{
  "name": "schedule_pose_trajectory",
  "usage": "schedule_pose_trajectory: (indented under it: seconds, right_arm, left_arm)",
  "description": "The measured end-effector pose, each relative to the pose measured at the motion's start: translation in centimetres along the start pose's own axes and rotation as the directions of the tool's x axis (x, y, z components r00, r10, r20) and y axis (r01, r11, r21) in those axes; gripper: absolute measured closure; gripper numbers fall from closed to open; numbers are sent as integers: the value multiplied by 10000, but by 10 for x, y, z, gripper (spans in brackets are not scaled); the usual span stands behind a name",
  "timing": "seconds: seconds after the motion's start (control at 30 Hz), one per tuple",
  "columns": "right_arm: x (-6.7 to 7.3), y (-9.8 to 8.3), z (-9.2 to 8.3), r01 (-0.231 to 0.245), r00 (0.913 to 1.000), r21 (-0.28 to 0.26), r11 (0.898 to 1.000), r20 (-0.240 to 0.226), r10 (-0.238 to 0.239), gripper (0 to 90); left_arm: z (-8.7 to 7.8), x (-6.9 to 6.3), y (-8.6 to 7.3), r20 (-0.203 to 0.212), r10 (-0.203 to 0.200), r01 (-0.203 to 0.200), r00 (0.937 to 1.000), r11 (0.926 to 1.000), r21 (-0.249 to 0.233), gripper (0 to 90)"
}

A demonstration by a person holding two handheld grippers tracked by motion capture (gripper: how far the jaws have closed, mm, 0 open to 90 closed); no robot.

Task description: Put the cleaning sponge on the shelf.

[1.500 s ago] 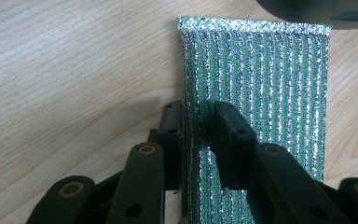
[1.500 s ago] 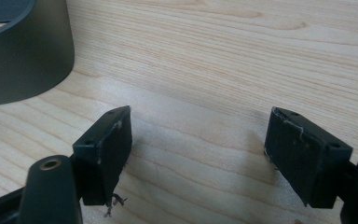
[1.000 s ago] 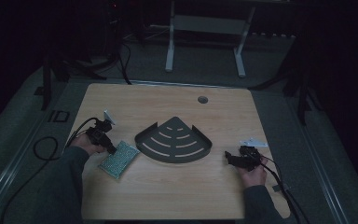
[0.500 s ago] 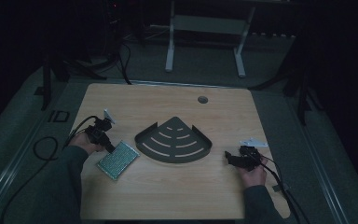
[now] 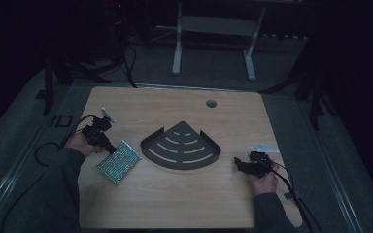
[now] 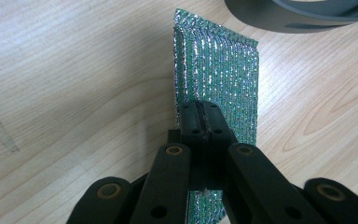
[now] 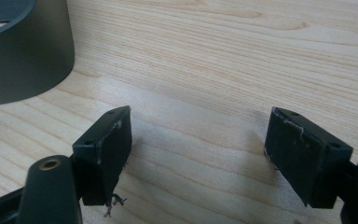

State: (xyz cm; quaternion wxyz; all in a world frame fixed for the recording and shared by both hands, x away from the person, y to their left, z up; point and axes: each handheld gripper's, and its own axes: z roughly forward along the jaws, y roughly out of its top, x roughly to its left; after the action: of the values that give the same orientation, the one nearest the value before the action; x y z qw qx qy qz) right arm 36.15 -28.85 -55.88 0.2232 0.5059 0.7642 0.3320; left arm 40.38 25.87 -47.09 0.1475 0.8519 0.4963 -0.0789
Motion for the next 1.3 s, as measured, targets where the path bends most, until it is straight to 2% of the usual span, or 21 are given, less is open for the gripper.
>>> schedule_pose_trajectory:
  seconds: [0.1,0.3,0.77,1.3]
  right_arm:
    - [0,0,0,2,10000,-2,10000,0,-2,225]
    - [0,0,0,1,10000,0,10000,-2,-1,225]
    - [0,0,0,8,10000,5,10000,-10,-8,224]
    - [0,0,0,15,10000,12,10000,-16,-15,224]
  left_arm:
    - [-4,-1,0,-162,-23,22,9999,9999,-111,900]
    - [-9,1,-1,-180,-97,93,9998,9997,-212,900]
    - [-17,-4,3,-317,220,-221,9993,9997,-49,900]
    - [-26,-9,9,-427,293,-300,9987,9994,-164,900]
